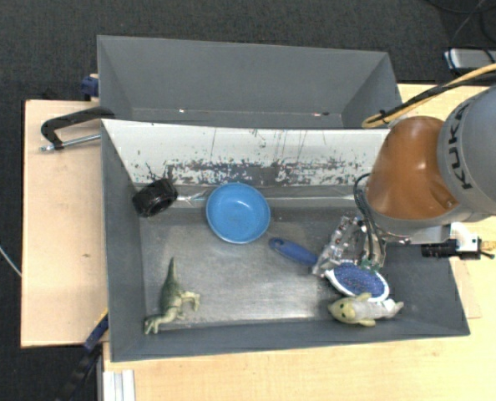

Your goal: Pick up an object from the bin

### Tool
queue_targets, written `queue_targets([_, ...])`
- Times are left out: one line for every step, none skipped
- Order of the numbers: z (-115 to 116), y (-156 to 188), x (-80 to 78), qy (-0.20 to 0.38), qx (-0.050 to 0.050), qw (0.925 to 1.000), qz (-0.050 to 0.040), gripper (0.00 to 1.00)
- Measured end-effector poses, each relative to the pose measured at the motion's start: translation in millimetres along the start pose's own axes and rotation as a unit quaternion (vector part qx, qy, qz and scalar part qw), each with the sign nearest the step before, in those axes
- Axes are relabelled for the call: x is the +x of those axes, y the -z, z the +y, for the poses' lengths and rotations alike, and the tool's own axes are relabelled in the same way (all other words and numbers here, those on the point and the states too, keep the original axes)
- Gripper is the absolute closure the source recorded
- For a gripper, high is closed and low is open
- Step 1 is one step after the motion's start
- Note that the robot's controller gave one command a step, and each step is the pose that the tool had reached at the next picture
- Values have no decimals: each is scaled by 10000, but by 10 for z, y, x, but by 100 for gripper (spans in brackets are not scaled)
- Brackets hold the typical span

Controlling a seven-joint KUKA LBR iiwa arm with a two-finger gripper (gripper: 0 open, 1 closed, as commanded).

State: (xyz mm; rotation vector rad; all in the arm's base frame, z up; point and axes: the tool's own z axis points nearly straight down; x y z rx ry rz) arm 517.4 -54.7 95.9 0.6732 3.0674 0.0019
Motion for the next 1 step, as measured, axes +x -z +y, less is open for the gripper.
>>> queue_targets([100, 1210, 20, 24, -17, 10000, -51, 100])
